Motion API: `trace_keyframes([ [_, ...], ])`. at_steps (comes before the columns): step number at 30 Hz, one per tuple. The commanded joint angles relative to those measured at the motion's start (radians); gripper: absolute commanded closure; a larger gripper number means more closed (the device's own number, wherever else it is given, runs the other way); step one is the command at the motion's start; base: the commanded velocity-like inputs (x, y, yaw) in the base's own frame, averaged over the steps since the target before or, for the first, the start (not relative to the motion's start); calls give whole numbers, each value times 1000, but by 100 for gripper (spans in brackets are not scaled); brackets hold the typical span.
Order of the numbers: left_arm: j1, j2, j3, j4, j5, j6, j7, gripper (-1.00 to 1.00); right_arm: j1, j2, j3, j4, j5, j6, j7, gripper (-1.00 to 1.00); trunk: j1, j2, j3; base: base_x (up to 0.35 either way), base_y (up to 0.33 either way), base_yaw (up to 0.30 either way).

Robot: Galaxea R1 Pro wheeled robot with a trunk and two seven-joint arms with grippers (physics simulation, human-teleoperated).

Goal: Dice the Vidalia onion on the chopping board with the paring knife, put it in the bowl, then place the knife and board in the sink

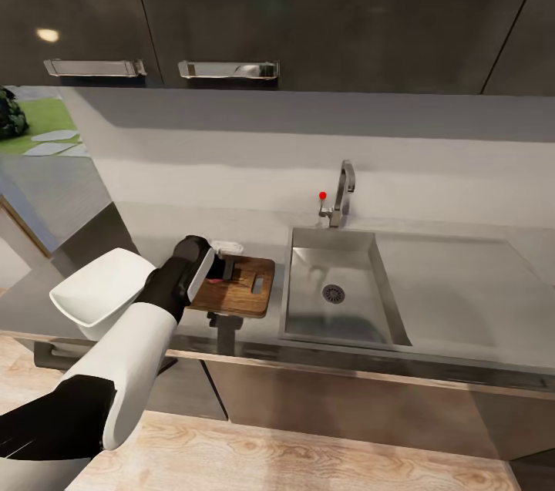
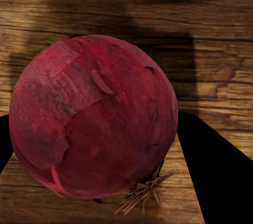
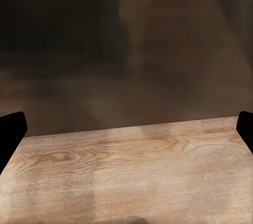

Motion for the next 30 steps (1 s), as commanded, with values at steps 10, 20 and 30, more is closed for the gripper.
trace_keyframes([
  [10, -1, 0, -2, 11, 3, 2, 6, 100, -1, 0, -9, 1, 7, -3, 2, -100, 1, -2, -3, 0, 0, 0],
  [20, -1, -1, -3, 12, 2, 2, 6, 100, -1, 0, -9, 1, 7, -3, 2, -100, 1, -2, -11, 0, 0, 0],
  [30, -1, -1, -4, 7, 1, 2, 6, 100, -1, 0, -9, 1, 7, -3, 2, -100, 1, -2, -21, 0, 0, 0],
])
